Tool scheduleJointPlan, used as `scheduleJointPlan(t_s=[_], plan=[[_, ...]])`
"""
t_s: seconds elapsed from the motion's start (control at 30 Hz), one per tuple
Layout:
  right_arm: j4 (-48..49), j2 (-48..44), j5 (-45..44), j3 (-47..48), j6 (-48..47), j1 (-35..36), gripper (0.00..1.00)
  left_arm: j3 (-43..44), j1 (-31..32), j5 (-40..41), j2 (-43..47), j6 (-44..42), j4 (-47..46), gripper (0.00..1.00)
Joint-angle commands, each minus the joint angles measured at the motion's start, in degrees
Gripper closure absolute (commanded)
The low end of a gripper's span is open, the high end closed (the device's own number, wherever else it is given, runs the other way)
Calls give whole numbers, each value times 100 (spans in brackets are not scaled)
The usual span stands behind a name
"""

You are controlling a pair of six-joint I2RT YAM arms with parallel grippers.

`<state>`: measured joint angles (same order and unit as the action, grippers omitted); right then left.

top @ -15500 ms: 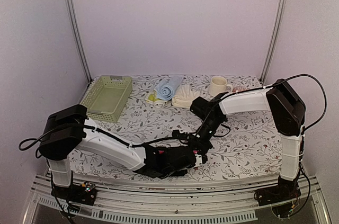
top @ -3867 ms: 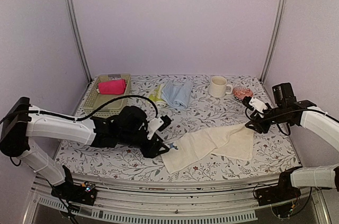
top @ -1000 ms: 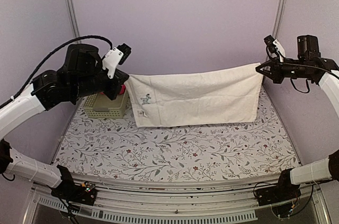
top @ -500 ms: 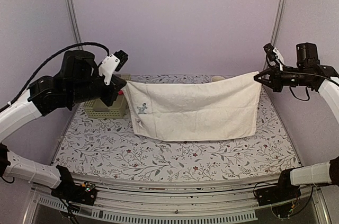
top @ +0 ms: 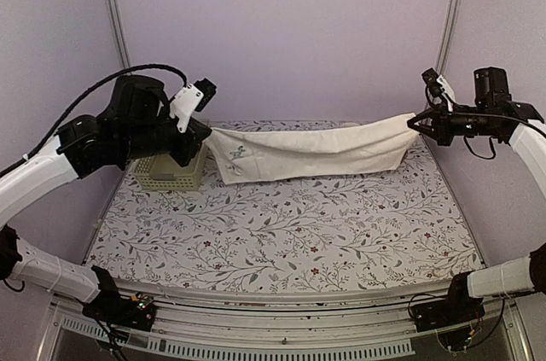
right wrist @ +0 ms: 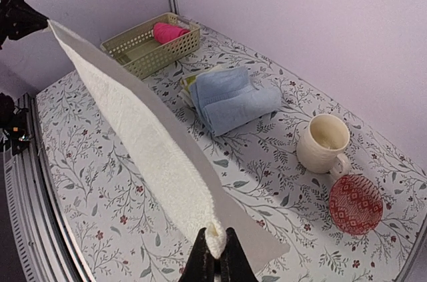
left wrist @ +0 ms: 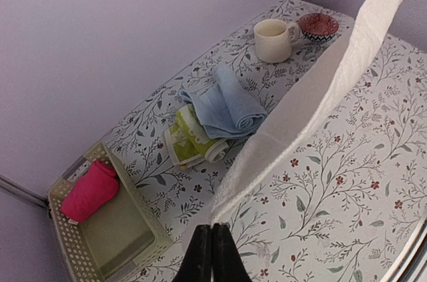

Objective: Roll the towels
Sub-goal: Flatten out the towel at the center of the board.

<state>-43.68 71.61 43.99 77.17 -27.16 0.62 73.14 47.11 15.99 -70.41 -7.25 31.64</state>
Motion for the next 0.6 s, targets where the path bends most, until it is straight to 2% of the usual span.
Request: scheduleJointPlan(t_s=[0.0,0.13,0.27,0.4,0.47,0.57], plan=[[-437,-1059,581,-926,-442,-27,97,-676,28,-939,833,154,0,100],[-1111,-1804,622,-1596,-1169,-31,97,-1334,258,-1573,1492,295,132,100],[-1833,-2323,787,-1372,-1653,-28,97,-1459,550,-1996,2099,592,173,100],[-988,-2700,365,-1737,-1116,-27,95,-1621,538,-1657,2212,719,-142,100],[-443,-2393,-40,-2061,-857,-25,94,-1721,373,-1411,1826,705,-287,100],[276,-1377,-477,-2406,-775,-21,93,-1694,-152,-1613,704,778,-449,100]])
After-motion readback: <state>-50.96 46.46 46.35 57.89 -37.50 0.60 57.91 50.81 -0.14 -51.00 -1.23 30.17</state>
